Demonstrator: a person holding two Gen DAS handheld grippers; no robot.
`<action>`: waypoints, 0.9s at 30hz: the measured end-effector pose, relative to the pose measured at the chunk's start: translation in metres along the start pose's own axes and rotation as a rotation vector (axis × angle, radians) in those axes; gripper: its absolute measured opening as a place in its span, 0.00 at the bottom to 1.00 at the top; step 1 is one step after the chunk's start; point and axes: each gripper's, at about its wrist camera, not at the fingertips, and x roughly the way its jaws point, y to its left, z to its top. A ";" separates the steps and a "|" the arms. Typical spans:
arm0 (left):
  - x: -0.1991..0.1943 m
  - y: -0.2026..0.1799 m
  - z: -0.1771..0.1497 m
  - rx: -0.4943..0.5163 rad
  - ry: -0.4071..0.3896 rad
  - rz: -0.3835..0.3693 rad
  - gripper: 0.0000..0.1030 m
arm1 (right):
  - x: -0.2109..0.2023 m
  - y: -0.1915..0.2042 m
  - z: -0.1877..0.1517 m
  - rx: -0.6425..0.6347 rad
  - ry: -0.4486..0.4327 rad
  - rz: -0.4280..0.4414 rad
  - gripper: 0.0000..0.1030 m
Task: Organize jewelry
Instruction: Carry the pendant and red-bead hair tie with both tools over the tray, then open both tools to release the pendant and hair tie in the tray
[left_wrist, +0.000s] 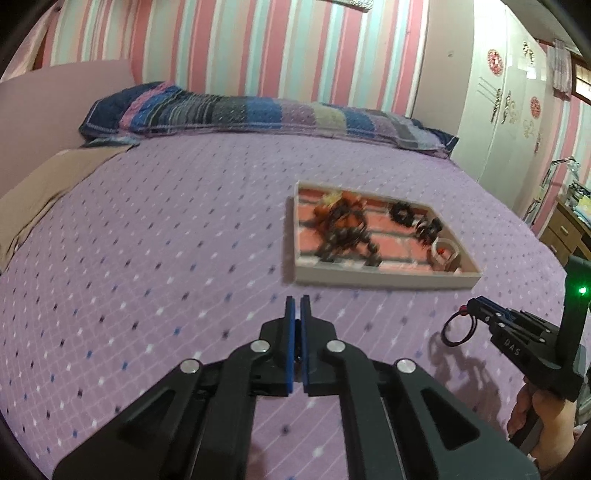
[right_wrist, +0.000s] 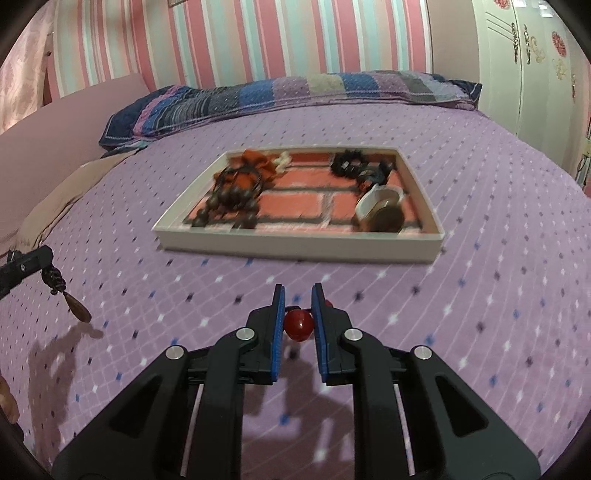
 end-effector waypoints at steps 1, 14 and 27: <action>0.002 -0.006 0.007 0.007 -0.009 -0.002 0.03 | 0.000 -0.003 0.005 -0.001 -0.006 -0.004 0.15; 0.080 -0.075 0.080 0.094 -0.046 -0.050 0.03 | 0.033 -0.060 0.087 -0.014 -0.049 -0.087 0.15; 0.186 -0.072 0.077 0.089 0.054 0.010 0.03 | 0.114 -0.093 0.098 -0.032 0.050 -0.130 0.15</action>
